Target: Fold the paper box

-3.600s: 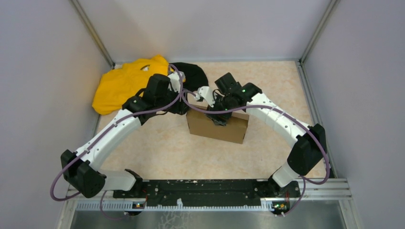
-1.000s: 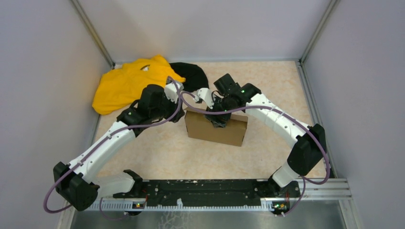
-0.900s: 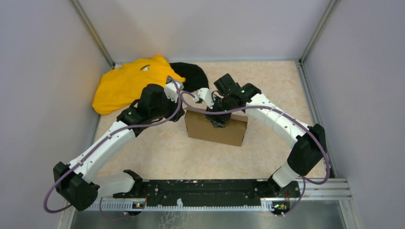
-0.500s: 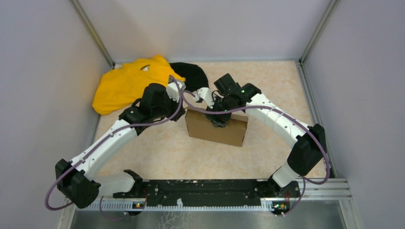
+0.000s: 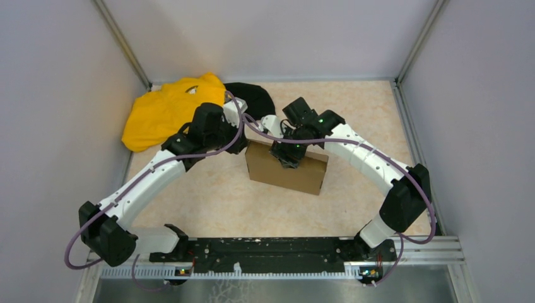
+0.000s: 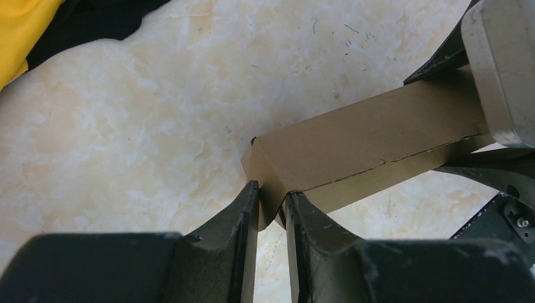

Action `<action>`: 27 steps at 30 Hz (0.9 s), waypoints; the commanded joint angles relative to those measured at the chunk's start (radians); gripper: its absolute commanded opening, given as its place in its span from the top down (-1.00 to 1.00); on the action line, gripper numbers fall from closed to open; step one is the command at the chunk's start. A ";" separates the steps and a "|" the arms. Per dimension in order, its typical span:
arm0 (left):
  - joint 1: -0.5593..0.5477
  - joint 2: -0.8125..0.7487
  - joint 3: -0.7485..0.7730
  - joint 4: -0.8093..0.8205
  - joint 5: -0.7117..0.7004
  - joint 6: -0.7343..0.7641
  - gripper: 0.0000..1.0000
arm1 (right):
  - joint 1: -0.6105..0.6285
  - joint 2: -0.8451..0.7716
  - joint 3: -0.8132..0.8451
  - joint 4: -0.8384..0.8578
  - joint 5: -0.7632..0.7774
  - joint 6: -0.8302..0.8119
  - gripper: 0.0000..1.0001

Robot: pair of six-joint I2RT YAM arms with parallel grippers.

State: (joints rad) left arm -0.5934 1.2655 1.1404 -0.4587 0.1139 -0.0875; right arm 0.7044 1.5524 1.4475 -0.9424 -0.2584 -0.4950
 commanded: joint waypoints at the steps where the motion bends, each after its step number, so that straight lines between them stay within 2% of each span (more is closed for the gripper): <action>1: 0.001 0.017 0.036 0.017 0.022 -0.073 0.46 | 0.031 -0.002 0.045 0.013 -0.034 -0.018 -0.20; 14: 0.001 0.072 0.113 -0.044 0.013 -0.116 0.46 | 0.043 0.008 0.052 0.027 -0.006 -0.009 -0.22; 20: 0.000 0.102 0.160 -0.083 0.018 -0.132 0.47 | 0.043 0.002 0.044 0.043 0.011 -0.001 -0.41; 24: 0.001 0.125 0.186 -0.107 0.035 -0.145 0.47 | 0.042 -0.006 0.042 0.066 0.020 0.019 -0.70; 25: 0.001 0.129 0.190 -0.112 0.037 -0.147 0.47 | 0.042 -0.010 0.040 0.075 0.022 0.027 -0.87; 26: 0.000 0.135 0.195 -0.116 0.037 -0.148 0.47 | 0.041 -0.015 0.040 0.085 0.026 0.036 -0.96; 27: 0.000 0.137 0.198 -0.120 0.040 -0.149 0.47 | 0.041 -0.017 0.043 0.090 0.027 0.042 -0.97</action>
State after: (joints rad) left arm -0.5930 1.3830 1.2945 -0.5644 0.1284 -0.2150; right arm 0.7265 1.5620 1.4475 -0.9176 -0.2291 -0.4637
